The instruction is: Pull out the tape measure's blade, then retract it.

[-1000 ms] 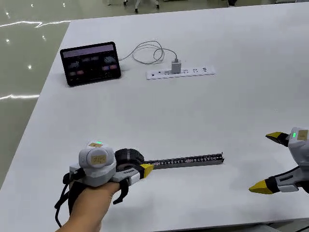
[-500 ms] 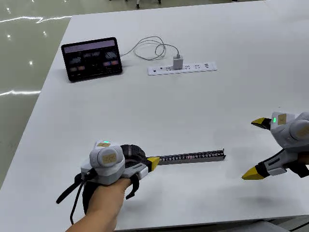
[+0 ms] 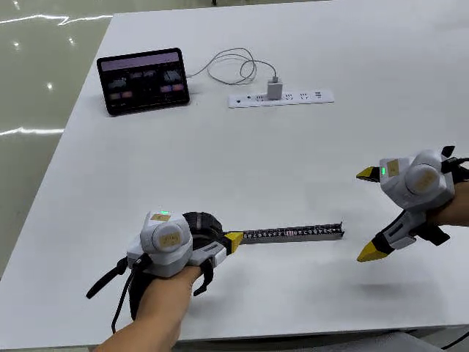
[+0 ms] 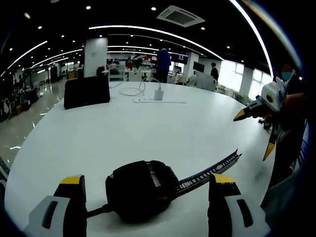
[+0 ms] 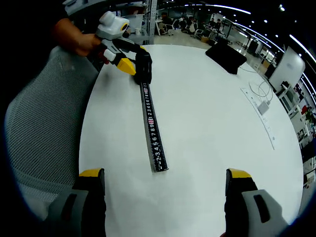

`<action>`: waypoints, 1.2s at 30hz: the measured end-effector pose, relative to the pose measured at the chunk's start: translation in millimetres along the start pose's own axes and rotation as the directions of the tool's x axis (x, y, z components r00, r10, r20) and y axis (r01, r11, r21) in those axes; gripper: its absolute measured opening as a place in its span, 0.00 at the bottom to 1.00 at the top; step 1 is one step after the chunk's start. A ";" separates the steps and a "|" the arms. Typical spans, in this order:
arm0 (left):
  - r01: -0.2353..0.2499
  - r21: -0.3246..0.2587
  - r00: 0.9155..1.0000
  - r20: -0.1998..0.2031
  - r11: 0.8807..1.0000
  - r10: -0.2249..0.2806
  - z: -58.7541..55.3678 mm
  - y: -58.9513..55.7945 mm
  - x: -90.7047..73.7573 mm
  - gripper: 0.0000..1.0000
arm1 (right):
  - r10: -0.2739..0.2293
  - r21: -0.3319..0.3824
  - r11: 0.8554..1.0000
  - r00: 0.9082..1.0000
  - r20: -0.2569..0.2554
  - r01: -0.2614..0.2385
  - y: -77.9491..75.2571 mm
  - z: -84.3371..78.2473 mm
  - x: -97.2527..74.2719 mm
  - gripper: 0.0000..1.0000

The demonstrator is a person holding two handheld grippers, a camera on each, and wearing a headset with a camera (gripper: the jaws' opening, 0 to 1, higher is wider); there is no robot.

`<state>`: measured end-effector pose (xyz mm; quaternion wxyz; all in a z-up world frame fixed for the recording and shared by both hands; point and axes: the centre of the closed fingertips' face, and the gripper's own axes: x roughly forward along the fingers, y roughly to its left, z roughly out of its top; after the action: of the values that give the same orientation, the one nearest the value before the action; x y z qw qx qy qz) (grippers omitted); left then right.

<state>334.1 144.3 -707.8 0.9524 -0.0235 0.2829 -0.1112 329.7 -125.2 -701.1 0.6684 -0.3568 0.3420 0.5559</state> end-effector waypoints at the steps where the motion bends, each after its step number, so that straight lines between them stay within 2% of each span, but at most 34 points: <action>1: 0.001 0.000 1.000 0.003 1.000 -0.001 0.4 -0.1 0.3 1.00 | 0.004 -0.006 1.000 1.000 -0.004 -0.004 -0.5 0.5 1.3 0.97; 9: 0.001 0.005 1.000 0.005 1.000 -0.001 -0.9 0.1 2.8 1.00 | 0.051 -0.037 0.998 0.998 -0.031 -0.052 0.1 0.2 11.6 0.88; 16: 0.001 -0.013 1.000 0.005 1.000 0.000 -1.2 1.8 3.3 1.00 | 0.090 -0.052 0.994 0.994 -0.057 -0.093 3.9 -2.2 20.7 0.75; 20: 0.009 -0.002 1.000 0.001 1.000 -0.009 -2.5 -0.8 4.3 1.00 | 0.105 -0.098 0.989 0.992 -0.071 -0.112 4.8 -4.1 25.2 0.58; 24: 0.013 0.000 1.000 -0.002 1.000 -0.013 -3.8 -1.8 5.1 1.00 | 0.126 -0.113 0.984 0.988 -0.085 -0.136 6.5 -5.8 30.7 0.49; 36: 0.008 -0.008 1.000 0.005 1.000 -0.008 -2.6 0.7 5.4 1.00 | 0.149 -0.128 0.978 0.981 -0.124 -0.165 4.7 -16.9 42.1 0.36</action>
<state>337.1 143.8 -713.0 0.9525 -0.0290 0.2811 -0.1138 330.2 -118.1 -746.1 0.5755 -0.4049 0.3674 0.6082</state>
